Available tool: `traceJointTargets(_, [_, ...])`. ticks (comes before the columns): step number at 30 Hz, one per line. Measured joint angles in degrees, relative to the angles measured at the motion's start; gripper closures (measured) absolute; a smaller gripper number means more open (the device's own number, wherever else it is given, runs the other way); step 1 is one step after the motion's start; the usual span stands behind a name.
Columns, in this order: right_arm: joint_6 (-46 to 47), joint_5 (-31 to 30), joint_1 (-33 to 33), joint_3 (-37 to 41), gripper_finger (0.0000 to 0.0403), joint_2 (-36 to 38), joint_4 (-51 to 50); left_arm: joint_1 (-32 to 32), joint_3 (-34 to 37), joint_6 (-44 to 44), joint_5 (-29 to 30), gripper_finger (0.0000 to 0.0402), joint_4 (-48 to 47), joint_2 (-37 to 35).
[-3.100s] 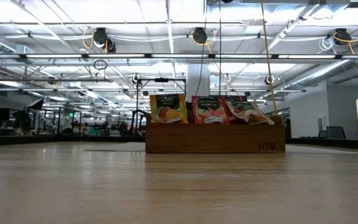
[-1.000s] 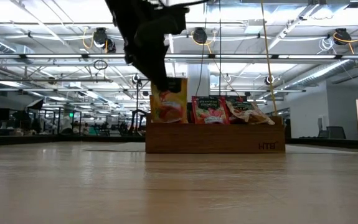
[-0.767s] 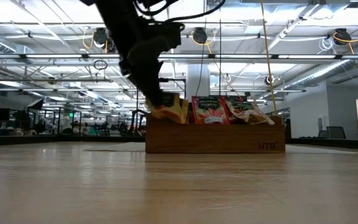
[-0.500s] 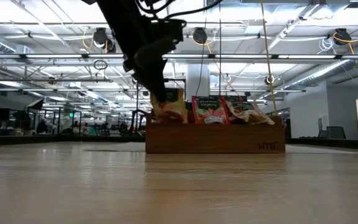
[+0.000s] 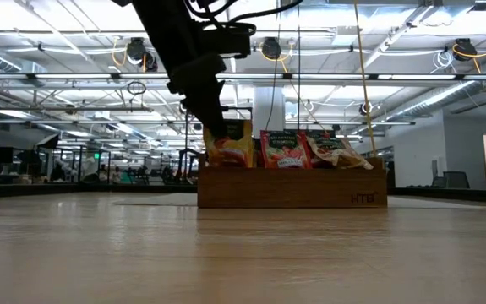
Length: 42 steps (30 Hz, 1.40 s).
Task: Pick & Place Tea
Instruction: Put the yellow tea bag into the left section of the wooden organizer, then return to home position
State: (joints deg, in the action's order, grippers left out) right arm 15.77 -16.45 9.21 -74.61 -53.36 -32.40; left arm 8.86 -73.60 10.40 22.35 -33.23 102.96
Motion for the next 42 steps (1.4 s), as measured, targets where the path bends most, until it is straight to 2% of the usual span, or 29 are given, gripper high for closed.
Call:
traceJointTargets(6, [0.02, 0.0, 0.0, 0.0, 0.014, 0.0, 0.0, 0.33, 0.04, -5.17, 0.28, 0.0397, 0.83, 0.61])
traceJointTargets(11, [0.0, 0.0, 0.0, 0.0, 0.014, -0.02, 0.0, 0.86, 0.02, -16.04, 0.38, 0.0398, 3.0, 0.59])
traceJointTargets(18, [1.29, 0.0, -0.01, 0.0, 0.014, -0.01, -0.02, 0.9, 0.0, -23.87, 1.08, 0.0393, 3.34, 0.59])
traceJointTargets(26, [3.08, 0.02, 0.0, 0.04, 0.014, 0.0, -0.02, -0.42, 0.0, -21.08, -3.15, 0.036, 3.34, 0.61])
traceJointTargets(32, [3.74, 0.07, 0.0, 0.04, 0.014, -0.02, -0.02, -1.91, 0.02, -11.74, -3.88, 0.0325, 2.37, 0.19])
traceJointTargets(38, [4.11, 0.18, 0.0, 0.04, 0.014, -0.01, -0.04, -3.43, -1.53, -7.08, -12.05, 0.0317, 0.71, -1.48])
traceJointTargets(42, [4.12, 0.2, 0.0, 0.04, 0.014, 0.0, -0.22, -3.76, -1.79, -5.72, -13.83, 0.0316, 0.48, -2.68])
